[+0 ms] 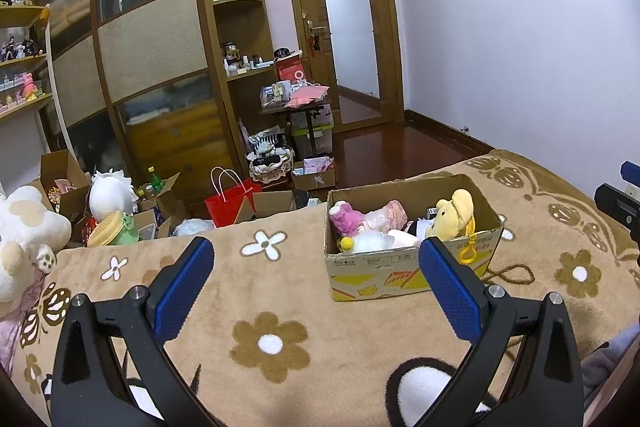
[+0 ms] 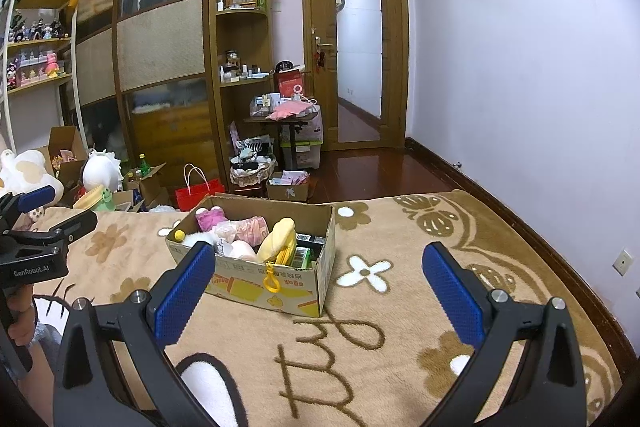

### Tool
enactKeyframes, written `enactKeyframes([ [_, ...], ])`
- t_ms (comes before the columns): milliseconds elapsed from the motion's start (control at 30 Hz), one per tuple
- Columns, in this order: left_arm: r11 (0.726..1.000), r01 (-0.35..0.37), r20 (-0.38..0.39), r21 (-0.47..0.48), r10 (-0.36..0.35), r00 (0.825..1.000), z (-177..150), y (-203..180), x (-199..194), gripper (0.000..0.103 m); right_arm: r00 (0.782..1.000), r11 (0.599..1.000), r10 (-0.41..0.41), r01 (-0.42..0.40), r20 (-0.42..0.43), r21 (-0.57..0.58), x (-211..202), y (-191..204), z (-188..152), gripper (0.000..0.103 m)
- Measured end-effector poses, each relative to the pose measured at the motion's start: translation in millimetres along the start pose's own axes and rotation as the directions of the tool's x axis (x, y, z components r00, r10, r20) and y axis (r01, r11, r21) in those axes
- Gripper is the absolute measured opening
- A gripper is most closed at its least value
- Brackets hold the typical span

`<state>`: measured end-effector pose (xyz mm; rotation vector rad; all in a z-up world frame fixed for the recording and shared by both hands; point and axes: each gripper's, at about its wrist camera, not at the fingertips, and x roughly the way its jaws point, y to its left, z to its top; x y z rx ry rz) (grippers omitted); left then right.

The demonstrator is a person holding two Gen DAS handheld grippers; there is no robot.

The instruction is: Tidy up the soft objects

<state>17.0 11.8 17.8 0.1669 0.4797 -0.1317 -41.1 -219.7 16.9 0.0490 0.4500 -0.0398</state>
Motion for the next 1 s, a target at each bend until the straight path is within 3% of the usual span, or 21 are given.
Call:
enactKeyframes([
  [1000,1.0,0.011,-0.016,0.017,-0.011,1.0,-1.5,-0.3,1.0,0.101,1.0,1.0,-0.001,0.001,0.0,0.0,2.6,-8.2,-2.9,0.103],
])
